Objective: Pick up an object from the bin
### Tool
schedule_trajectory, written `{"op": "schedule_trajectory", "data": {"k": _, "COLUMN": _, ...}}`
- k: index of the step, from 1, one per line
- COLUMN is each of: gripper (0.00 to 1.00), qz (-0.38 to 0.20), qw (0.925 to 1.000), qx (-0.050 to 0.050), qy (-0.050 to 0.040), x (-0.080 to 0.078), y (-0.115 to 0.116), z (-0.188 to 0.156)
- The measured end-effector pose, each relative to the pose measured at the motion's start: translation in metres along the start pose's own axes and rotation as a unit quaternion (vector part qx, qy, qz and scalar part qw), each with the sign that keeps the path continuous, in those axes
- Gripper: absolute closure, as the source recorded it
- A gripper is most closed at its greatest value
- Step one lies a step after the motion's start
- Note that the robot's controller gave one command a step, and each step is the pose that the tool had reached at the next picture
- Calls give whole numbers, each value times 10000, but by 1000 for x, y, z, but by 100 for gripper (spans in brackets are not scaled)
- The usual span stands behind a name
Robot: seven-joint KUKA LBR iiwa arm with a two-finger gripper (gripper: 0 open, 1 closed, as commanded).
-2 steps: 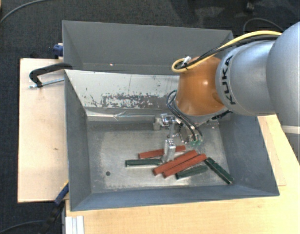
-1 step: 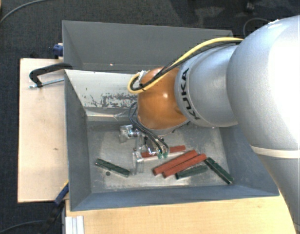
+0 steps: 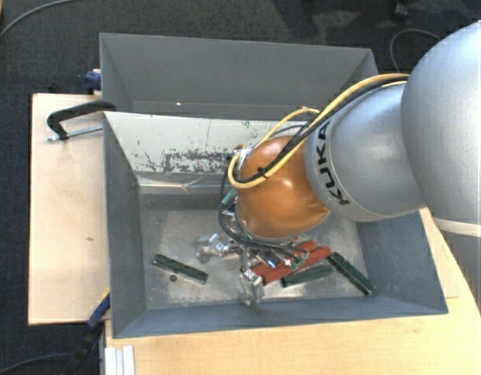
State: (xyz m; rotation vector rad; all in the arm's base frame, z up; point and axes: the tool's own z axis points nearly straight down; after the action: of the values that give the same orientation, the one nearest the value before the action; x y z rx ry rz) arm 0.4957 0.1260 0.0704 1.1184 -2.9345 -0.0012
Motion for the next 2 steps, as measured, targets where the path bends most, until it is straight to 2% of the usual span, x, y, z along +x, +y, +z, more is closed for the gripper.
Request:
{"op": "schedule_trajectory", "data": {"k": 1, "gripper": 0, "qz": -876, "qw": 9961, "qx": 22, "qy": -27, "x": 27, "y": -53, "z": -12}}
{"op": "schedule_trajectory", "data": {"k": 2, "gripper": 100, "qz": -885, "qw": 9961, "qx": 10, "qy": -26, "x": 27, "y": -51, "z": -11}}
